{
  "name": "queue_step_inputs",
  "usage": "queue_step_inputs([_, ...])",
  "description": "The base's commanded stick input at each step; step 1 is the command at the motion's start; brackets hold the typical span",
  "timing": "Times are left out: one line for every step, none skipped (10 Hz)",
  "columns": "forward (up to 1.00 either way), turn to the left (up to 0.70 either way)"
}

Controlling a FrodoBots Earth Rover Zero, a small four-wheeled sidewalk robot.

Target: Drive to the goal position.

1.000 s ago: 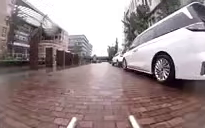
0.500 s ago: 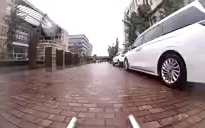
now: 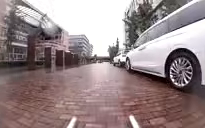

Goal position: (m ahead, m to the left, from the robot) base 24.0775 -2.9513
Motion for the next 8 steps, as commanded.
queue_step_inputs([0.70,0.00])
queue_step_inputs([0.70,0.00])
queue_step_inputs([0.70,0.00])
queue_step_inputs([0.70,0.00])
queue_step_inputs([0.70,0.00])
queue_step_inputs([0.70,0.00])
queue_step_inputs([0.70,0.00])
queue_step_inputs([0.70,0.00])
